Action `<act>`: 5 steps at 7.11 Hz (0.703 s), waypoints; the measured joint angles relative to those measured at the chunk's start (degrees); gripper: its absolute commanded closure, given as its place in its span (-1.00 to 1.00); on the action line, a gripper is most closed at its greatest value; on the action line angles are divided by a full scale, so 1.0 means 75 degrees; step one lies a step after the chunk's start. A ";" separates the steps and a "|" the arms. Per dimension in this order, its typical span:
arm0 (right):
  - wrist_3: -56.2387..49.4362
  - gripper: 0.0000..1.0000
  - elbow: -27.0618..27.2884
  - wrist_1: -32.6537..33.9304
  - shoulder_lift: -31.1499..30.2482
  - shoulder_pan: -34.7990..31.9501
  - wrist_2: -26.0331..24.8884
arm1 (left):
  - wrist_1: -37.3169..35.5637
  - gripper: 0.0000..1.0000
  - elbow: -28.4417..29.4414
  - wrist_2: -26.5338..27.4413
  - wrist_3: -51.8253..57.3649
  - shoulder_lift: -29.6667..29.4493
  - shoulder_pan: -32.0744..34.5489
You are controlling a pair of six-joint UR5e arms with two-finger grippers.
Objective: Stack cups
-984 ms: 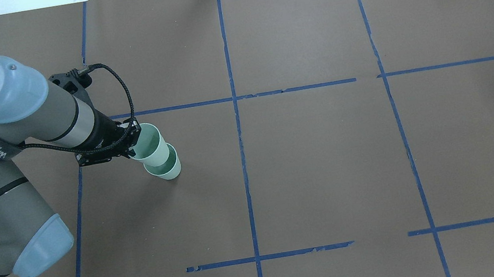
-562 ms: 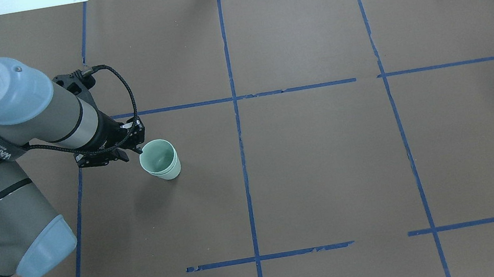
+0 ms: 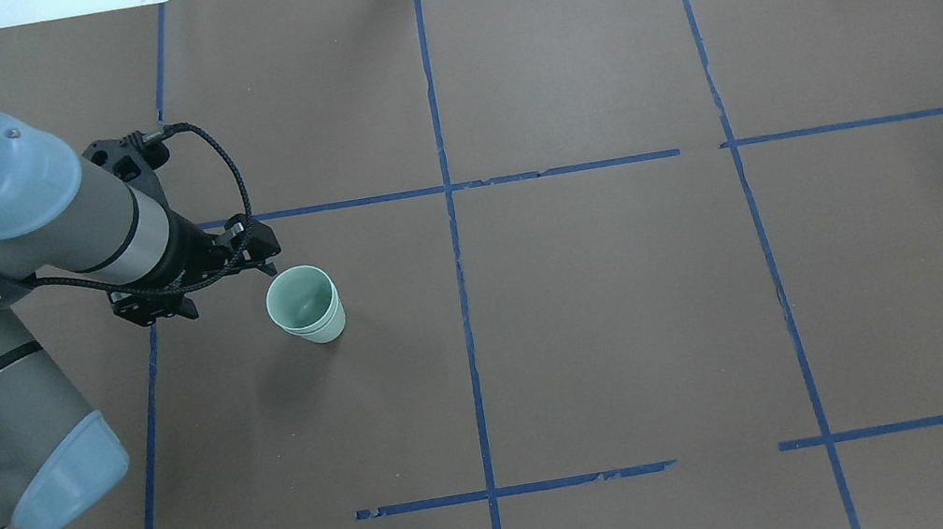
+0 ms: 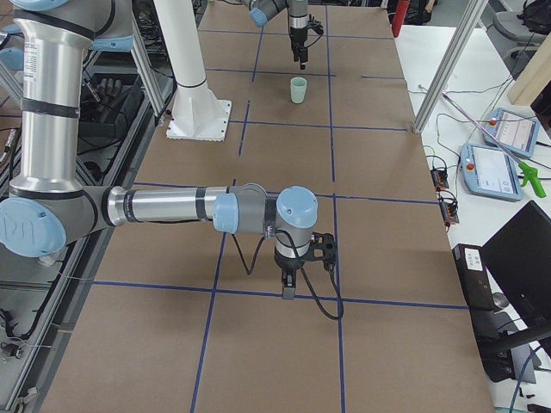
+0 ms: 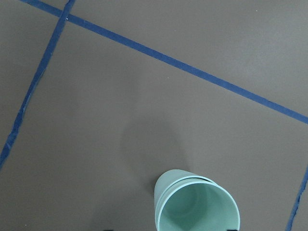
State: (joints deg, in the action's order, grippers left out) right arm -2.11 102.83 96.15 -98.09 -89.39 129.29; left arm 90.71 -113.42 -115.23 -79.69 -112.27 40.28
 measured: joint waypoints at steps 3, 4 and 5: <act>0.0000 -1.00 0.0000 0.0000 -0.0003 0.0003 0.0000 | -0.0009 -1.00 -0.0163 -0.0753 0.3827 0.1445 0.1589; 0.0000 -1.00 0.0000 0.0000 -0.0002 0.0002 0.0000 | -0.0038 -1.00 -0.0017 -0.0981 0.5610 0.2015 0.2438; 0.0000 -1.00 0.0000 0.0000 -0.0001 0.0000 0.0000 | -0.0054 -1.00 0.0310 -0.1138 0.7394 0.2488 0.3347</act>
State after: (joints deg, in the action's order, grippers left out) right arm -2.11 102.83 96.15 -98.09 -89.38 129.29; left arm 90.31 -111.09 -123.77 -24.24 -93.61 65.38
